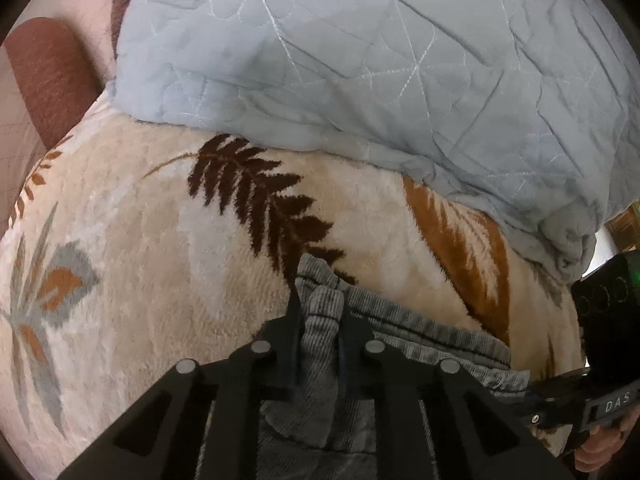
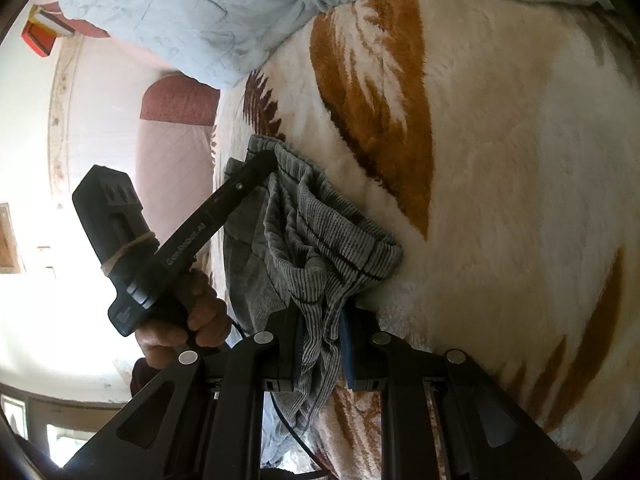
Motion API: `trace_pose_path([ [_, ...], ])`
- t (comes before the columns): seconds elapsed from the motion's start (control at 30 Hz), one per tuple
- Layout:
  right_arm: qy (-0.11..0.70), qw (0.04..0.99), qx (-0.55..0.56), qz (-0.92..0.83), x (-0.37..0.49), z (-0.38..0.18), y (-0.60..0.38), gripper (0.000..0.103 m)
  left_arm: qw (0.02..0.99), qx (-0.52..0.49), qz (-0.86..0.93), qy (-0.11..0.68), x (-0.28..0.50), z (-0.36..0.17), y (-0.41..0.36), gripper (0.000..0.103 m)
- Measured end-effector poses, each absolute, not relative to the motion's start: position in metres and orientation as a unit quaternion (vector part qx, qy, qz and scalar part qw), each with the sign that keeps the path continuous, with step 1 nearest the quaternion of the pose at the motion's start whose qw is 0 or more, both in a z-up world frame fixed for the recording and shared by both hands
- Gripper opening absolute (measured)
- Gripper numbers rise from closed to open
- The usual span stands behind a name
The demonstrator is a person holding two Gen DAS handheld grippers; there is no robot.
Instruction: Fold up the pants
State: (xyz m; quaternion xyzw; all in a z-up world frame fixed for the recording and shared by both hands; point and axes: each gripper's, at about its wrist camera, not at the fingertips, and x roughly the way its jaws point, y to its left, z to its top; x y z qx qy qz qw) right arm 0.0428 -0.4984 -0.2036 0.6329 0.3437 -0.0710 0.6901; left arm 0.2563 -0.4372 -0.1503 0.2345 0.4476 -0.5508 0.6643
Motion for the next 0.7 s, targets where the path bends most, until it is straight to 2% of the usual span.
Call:
trace_pose_path([
  [0.1, 0.344, 0.693, 0.63, -0.072, 0.041, -0.203, -0.498, 0.015, 0.675, 0.243, -0.545, 0.434, 0.249, -0.148, -0.436, 0.014],
  [0.37, 0.334, 0.71, 0.616, -0.074, 0.042, -0.191, -0.491, 0.015, 0.7, 0.184, -0.551, 0.416, 0.253, -0.111, -0.406, 0.014],
  [0.7, 0.302, 0.767, 0.565, -0.021, 0.049, -0.145, -0.459, 0.015, 0.741, 0.13, -0.54, 0.377, 0.256, -0.053, -0.332, 0.014],
])
